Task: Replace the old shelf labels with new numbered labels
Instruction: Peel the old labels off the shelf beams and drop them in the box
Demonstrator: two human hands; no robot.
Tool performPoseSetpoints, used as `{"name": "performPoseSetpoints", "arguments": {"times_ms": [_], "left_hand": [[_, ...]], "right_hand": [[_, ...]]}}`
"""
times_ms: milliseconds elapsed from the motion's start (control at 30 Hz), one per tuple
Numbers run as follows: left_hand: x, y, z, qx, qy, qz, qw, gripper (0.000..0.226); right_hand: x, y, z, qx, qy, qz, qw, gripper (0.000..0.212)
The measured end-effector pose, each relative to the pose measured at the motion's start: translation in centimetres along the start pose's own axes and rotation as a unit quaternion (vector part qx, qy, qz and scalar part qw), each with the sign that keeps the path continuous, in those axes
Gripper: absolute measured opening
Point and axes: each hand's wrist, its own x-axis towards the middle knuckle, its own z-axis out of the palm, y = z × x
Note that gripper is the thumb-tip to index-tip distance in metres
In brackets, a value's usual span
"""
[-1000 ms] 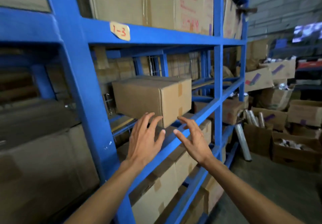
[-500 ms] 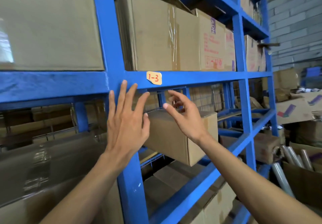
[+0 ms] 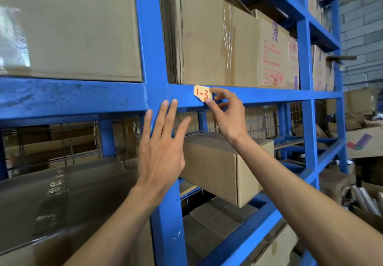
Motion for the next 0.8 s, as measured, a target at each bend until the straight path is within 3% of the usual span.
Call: {"name": "performPoseSetpoints", "arguments": {"times_ms": [167, 333, 467, 800], "left_hand": [[0.0, 0.0, 0.0, 0.002, -0.003, -0.004, 1.000, 0.066], [0.0, 0.1, -0.3, 0.008, -0.013, -0.007, 1.000, 0.065], [0.0, 0.1, -0.5, 0.015, -0.016, -0.010, 1.000, 0.064], [0.0, 0.1, -0.2, 0.017, -0.013, -0.010, 1.000, 0.061]], "right_hand": [[1.0, -0.2, -0.7, 0.001, 0.032, -0.009, 0.999, 0.009], [1.5, -0.5, -1.0, -0.029, 0.034, -0.002, 0.999, 0.025], [1.5, -0.4, -0.6, -0.040, 0.044, 0.004, 0.998, 0.003], [0.4, -0.9, -0.5, 0.007, 0.109, -0.016, 0.994, 0.013]]}}
